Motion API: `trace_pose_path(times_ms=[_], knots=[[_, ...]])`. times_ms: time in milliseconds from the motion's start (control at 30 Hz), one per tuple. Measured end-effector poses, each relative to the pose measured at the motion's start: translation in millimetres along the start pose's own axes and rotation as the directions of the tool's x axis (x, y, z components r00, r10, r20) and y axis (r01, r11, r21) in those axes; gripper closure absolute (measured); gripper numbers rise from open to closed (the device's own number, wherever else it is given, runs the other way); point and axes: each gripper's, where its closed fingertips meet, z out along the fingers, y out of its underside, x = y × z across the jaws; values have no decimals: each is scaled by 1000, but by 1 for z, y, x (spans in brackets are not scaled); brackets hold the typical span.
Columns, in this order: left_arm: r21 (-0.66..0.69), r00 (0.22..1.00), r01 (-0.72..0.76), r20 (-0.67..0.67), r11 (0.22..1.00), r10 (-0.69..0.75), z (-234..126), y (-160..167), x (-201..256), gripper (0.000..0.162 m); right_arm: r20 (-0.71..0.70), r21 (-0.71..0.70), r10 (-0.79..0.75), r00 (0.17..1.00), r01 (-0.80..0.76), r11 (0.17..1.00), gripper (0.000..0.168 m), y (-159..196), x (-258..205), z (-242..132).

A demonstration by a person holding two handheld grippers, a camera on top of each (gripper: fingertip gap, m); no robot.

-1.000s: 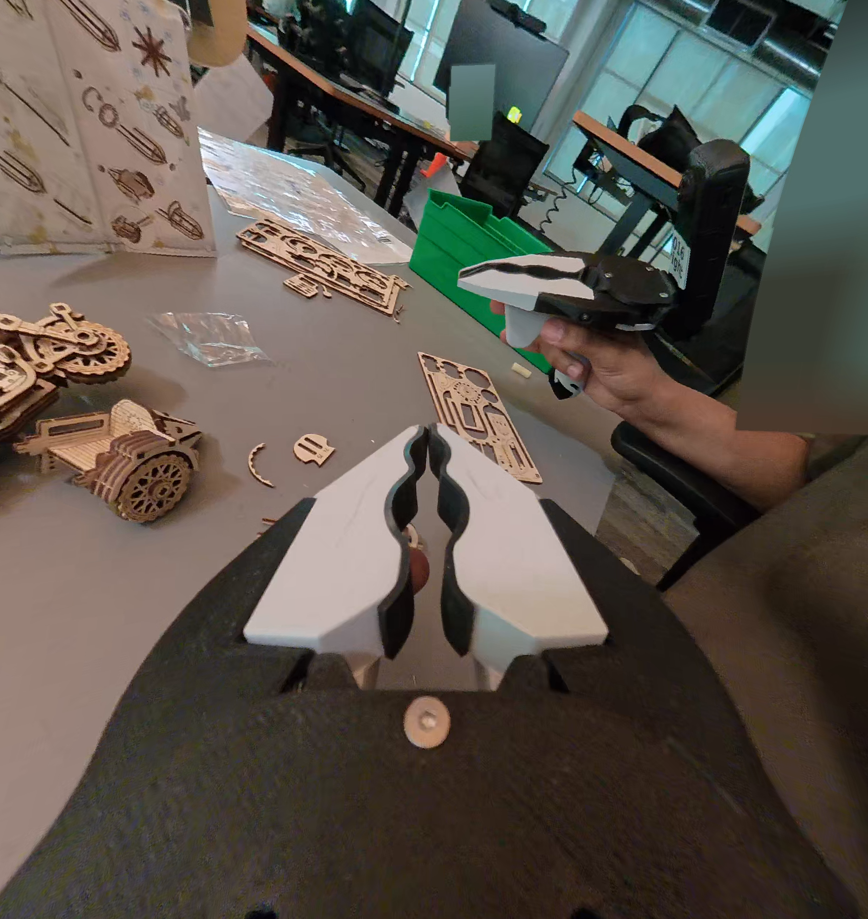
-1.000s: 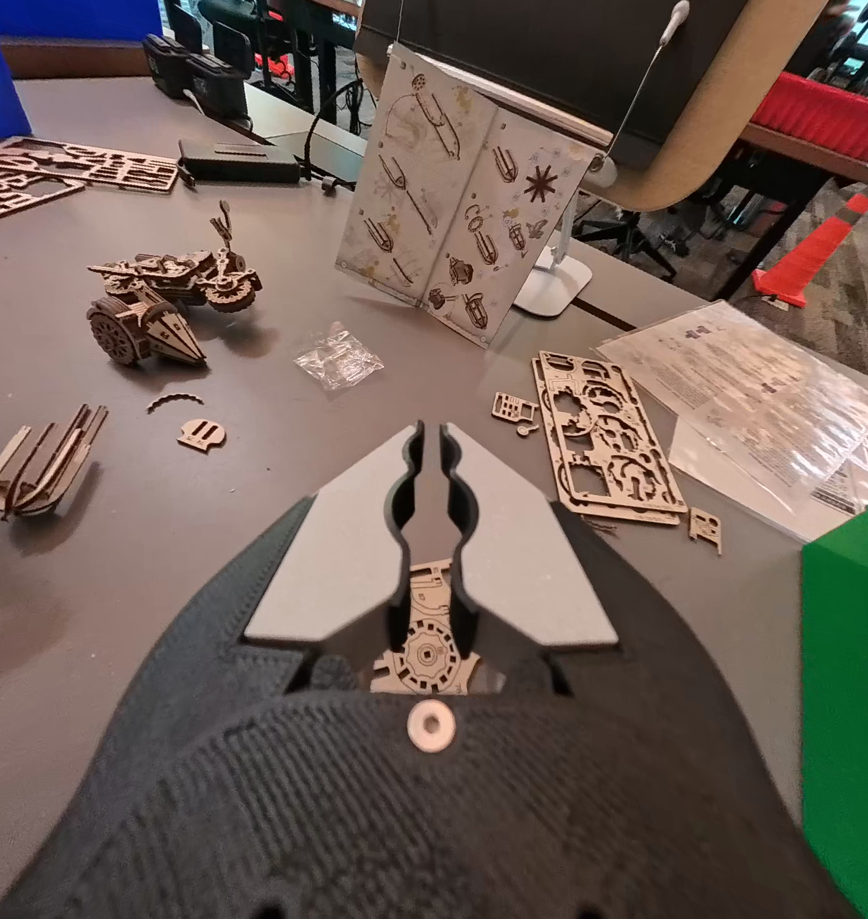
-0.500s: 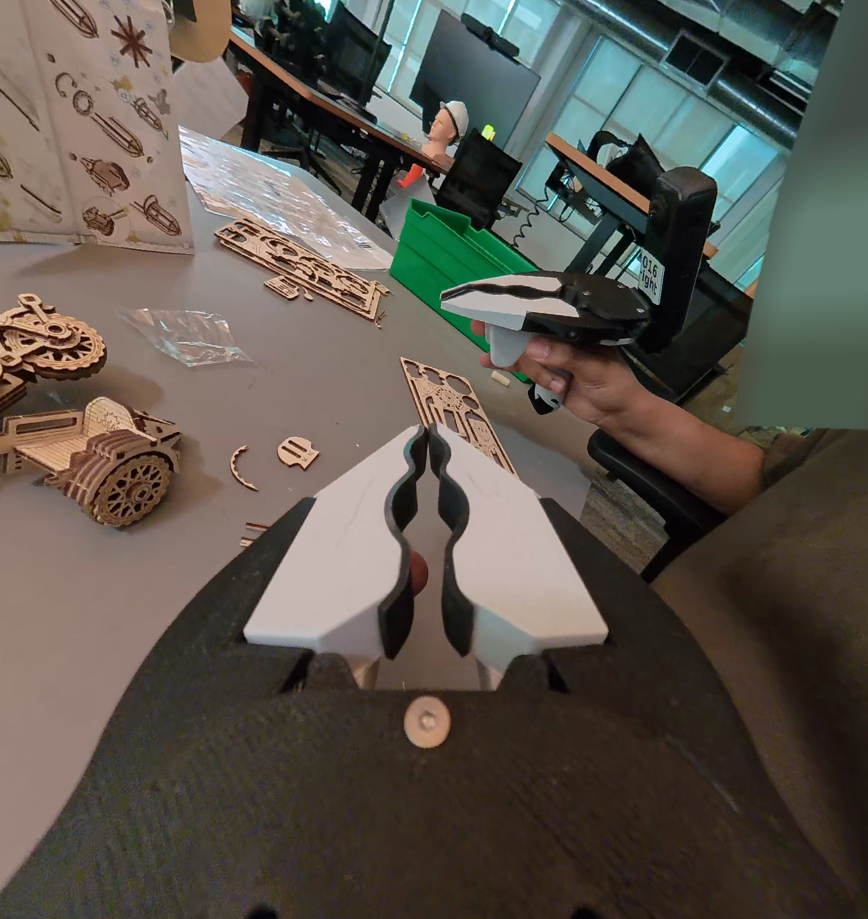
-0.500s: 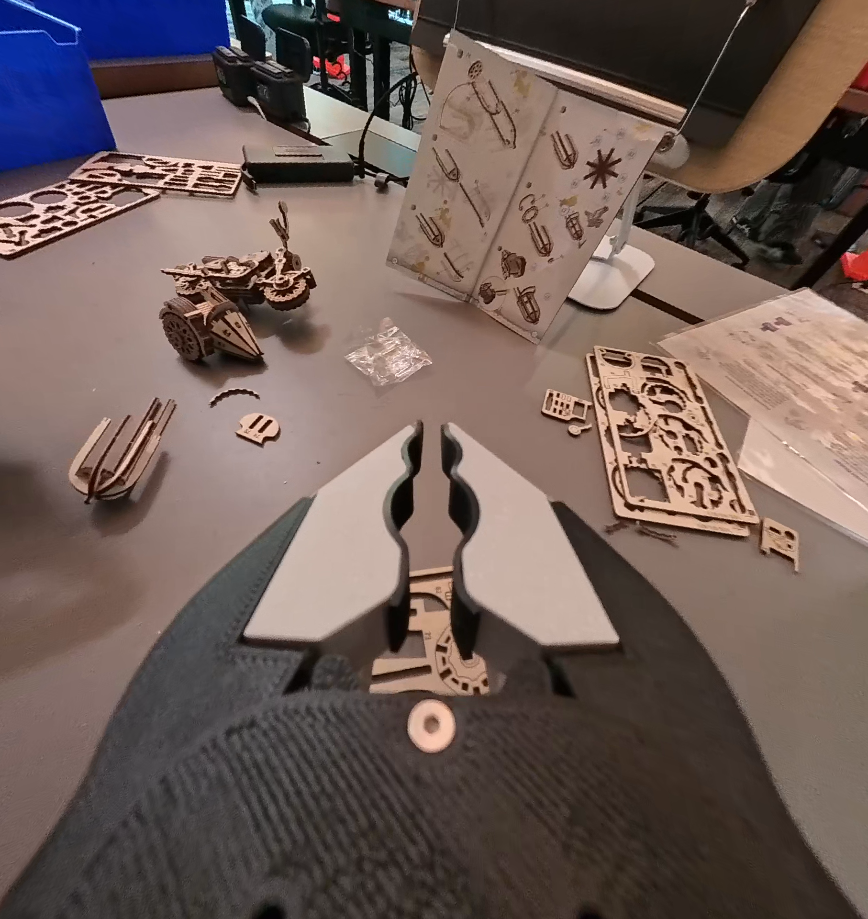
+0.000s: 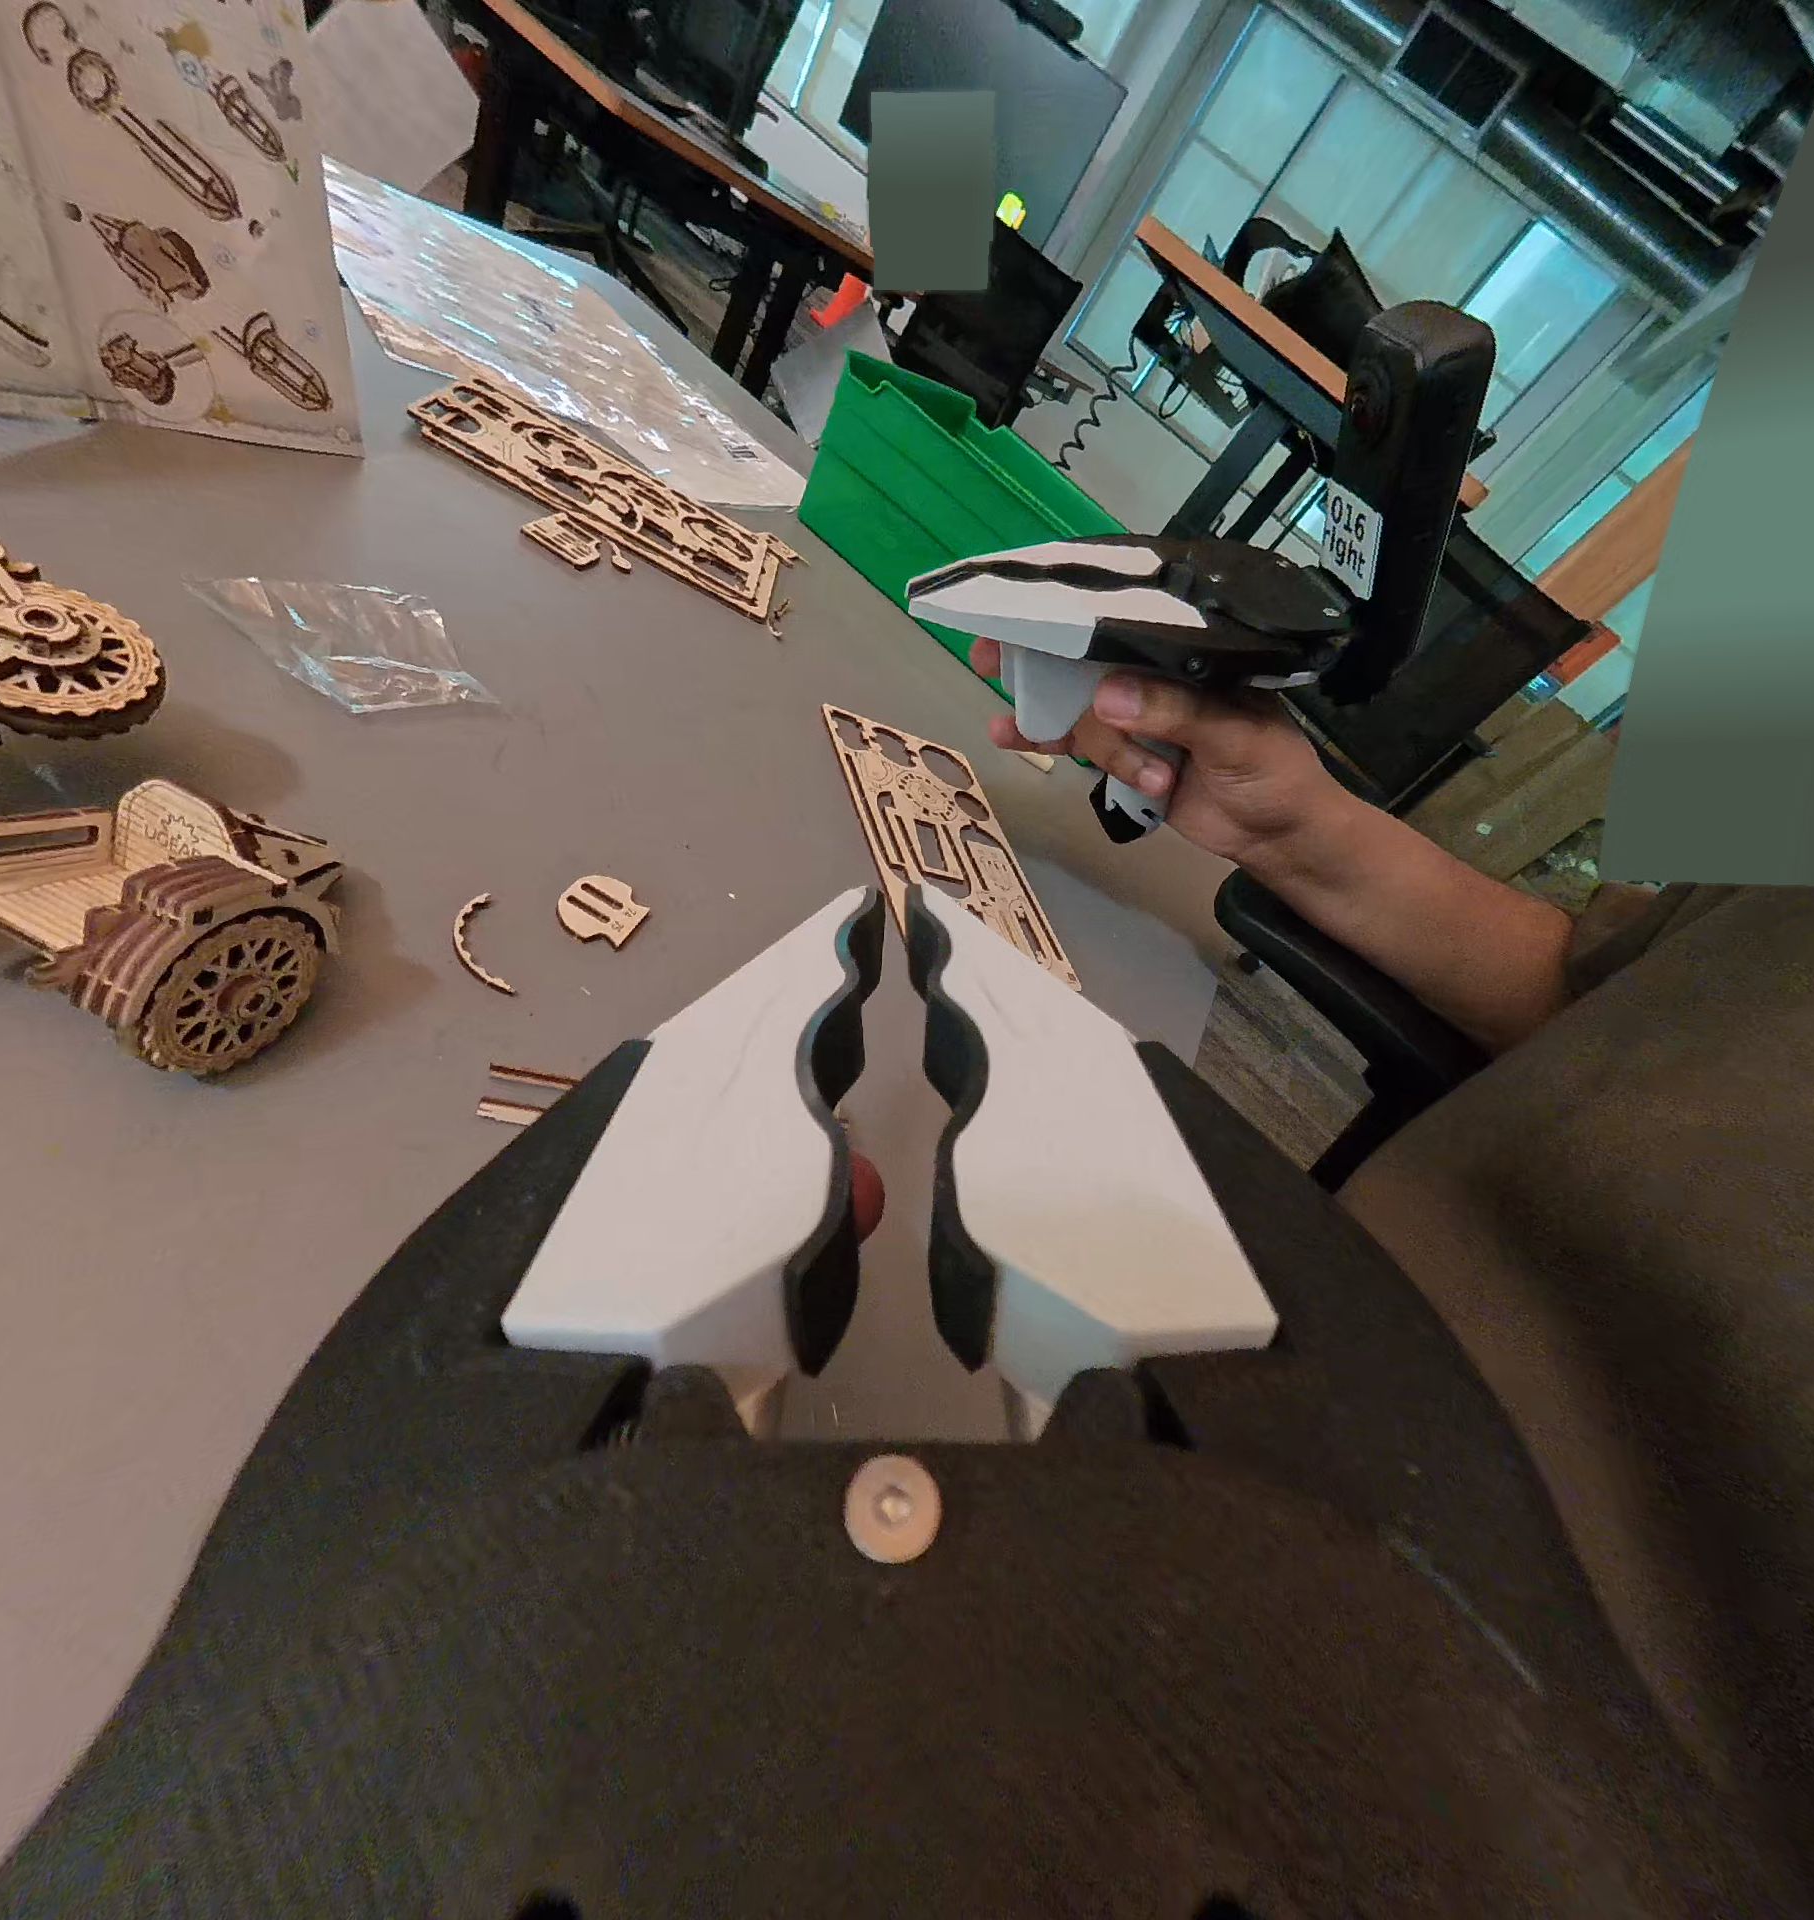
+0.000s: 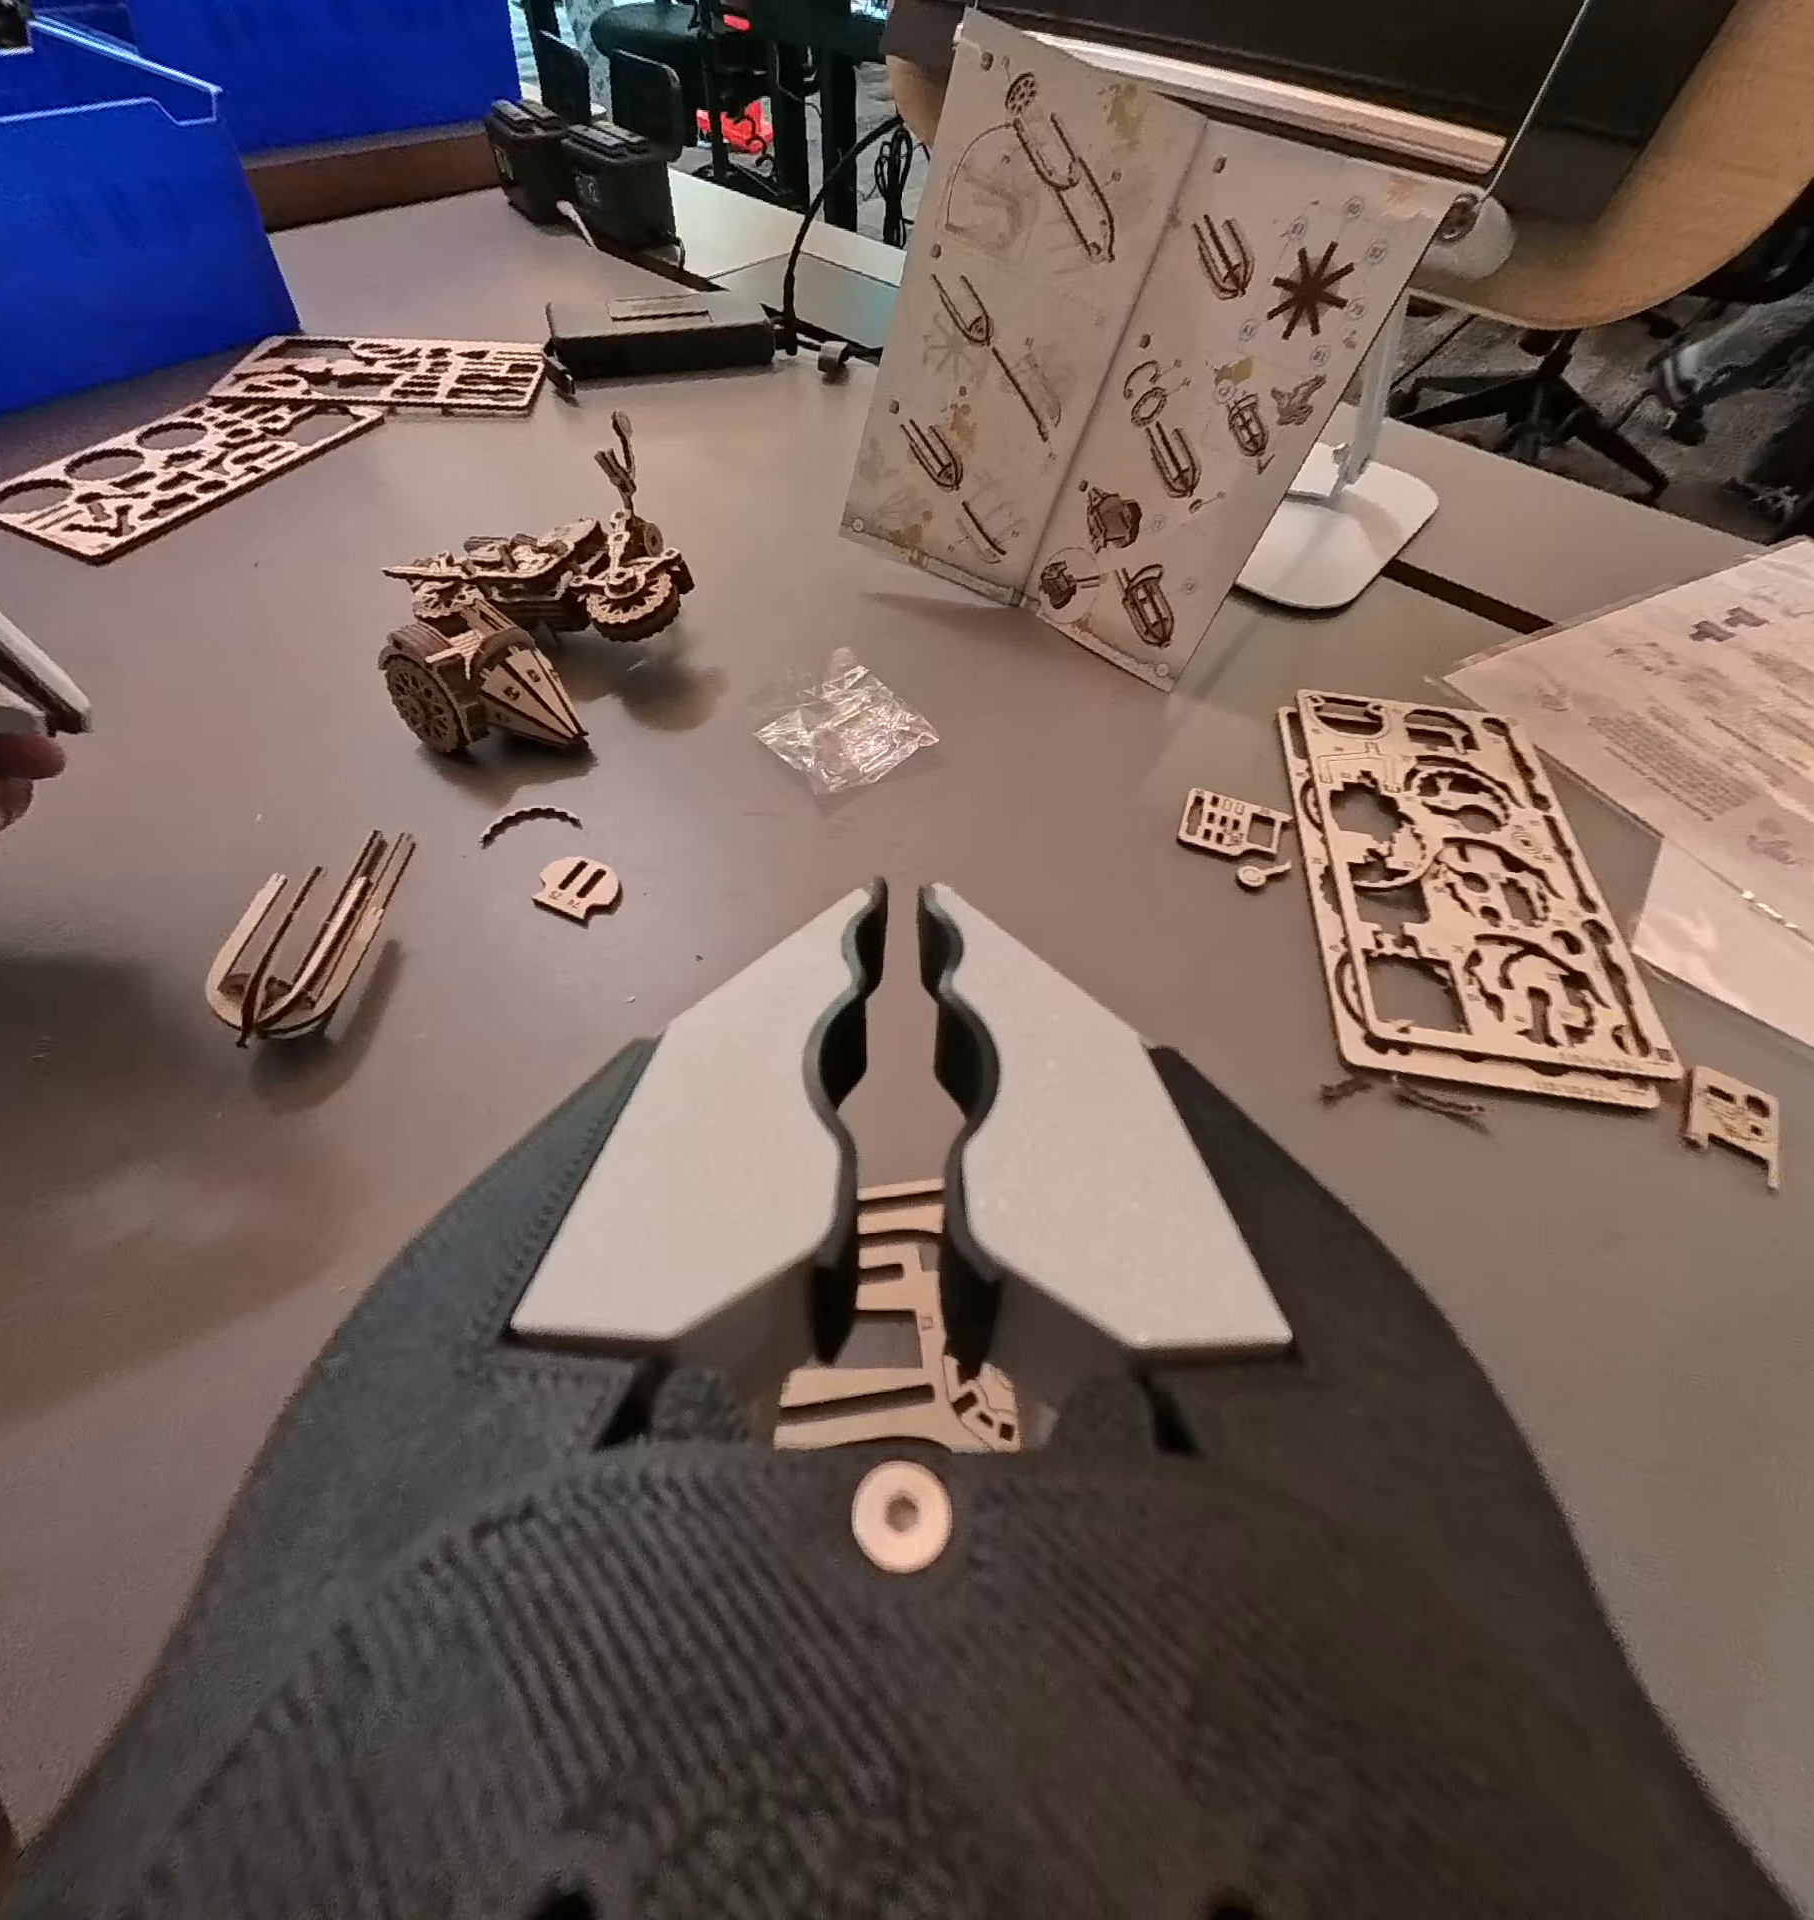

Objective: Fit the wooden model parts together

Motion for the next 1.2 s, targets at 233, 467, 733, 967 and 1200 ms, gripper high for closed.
trace_pose_path(times_ms=[233,467,733,967,1200], knots=[[-5,1000,3,-5,1000,-3,1,1,0,160,9,-3,4,1000,-4,1000,165,1,-1,0],[-11,1000,4,-10,1000,-5,1,2,0,159,14,-3,6,1000,-6,1000,164,1,-2,1],[-1,999,15,46,1000,-15,0,0,-10,150,19,-6,8,1000,-8,1000,165,1,-3,1],[11,998,49,27,999,-49,-1,-1,-10,150,22,-12,12,1000,-12,1000,165,3,-3,2],[5,998,55,16,998,-55,0,0,-8,150,26,-16,18,999,-18,1000,164,4,-3,3]])
